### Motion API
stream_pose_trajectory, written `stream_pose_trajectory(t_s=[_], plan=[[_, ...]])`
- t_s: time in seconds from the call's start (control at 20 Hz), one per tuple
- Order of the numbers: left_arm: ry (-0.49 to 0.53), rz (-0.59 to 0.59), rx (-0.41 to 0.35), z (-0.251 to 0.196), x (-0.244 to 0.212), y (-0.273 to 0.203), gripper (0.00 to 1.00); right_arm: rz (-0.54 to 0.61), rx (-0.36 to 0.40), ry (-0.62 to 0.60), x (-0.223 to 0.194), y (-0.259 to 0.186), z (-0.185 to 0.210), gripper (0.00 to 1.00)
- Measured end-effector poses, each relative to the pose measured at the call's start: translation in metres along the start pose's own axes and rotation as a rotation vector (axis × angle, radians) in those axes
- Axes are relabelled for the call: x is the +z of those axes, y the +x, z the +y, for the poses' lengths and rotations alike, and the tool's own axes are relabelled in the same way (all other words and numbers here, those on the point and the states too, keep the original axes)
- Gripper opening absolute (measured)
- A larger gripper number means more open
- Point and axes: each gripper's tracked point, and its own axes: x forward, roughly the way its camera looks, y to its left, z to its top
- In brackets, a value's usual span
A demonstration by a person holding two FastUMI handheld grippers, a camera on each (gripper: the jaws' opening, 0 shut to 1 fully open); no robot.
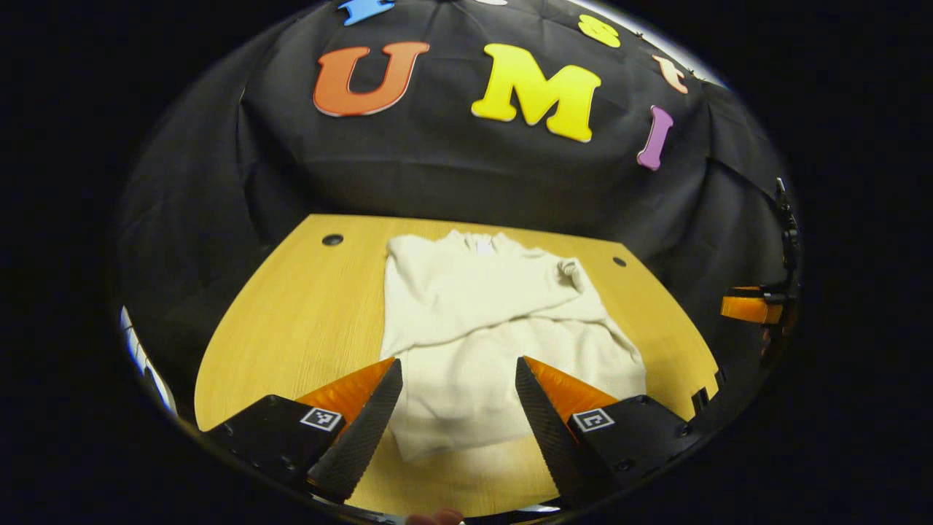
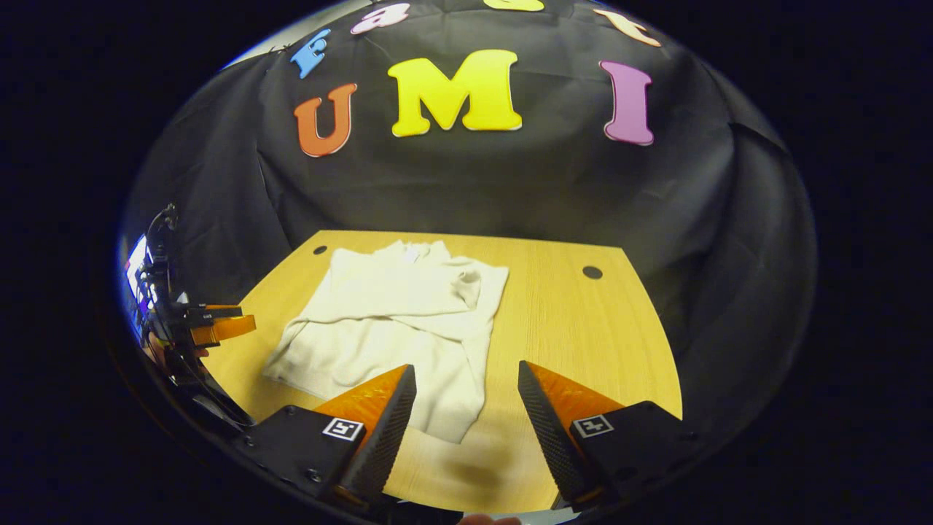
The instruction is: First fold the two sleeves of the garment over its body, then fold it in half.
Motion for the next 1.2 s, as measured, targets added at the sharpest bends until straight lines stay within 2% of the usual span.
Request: stream_pose_trajectory(t_s=[0.2, 0.5, 0.7, 0.85, 1.05, 1.1, 1.2], plan=[[-0.065, 0.153, 0.010, 0.016, -0.056, 0.012, 0.99, 0.126, -0.017, 0.010, -0.048, 0.022, -0.012, 0.89], [-0.176, 0.235, 0.026, 0.034, -0.083, 0.037, 0.99, 0.249, -0.010, 0.022, -0.111, 0.069, -0.005, 0.88], [-0.146, 0.236, 0.028, 0.032, -0.080, 0.046, 0.98, 0.293, -0.051, 0.055, -0.143, 0.107, 0.002, 0.90], [-0.142, 0.247, 0.001, 0.016, -0.080, 0.052, 0.98, 0.306, -0.076, 0.060, -0.153, 0.123, 0.005, 0.90], [-0.117, 0.273, 0.108, 0.020, -0.082, 0.058, 0.94, 0.286, -0.094, 0.043, -0.146, 0.134, 0.016, 0.89], [-0.116, 0.278, 0.132, 0.021, -0.083, 0.059, 0.93, 0.280, -0.096, 0.038, -0.142, 0.137, 0.020, 0.92], [-0.098, 0.275, 0.196, 0.028, -0.083, 0.060, 0.83, 0.266, -0.087, 0.045, -0.142, 0.138, 0.026, 0.85]])
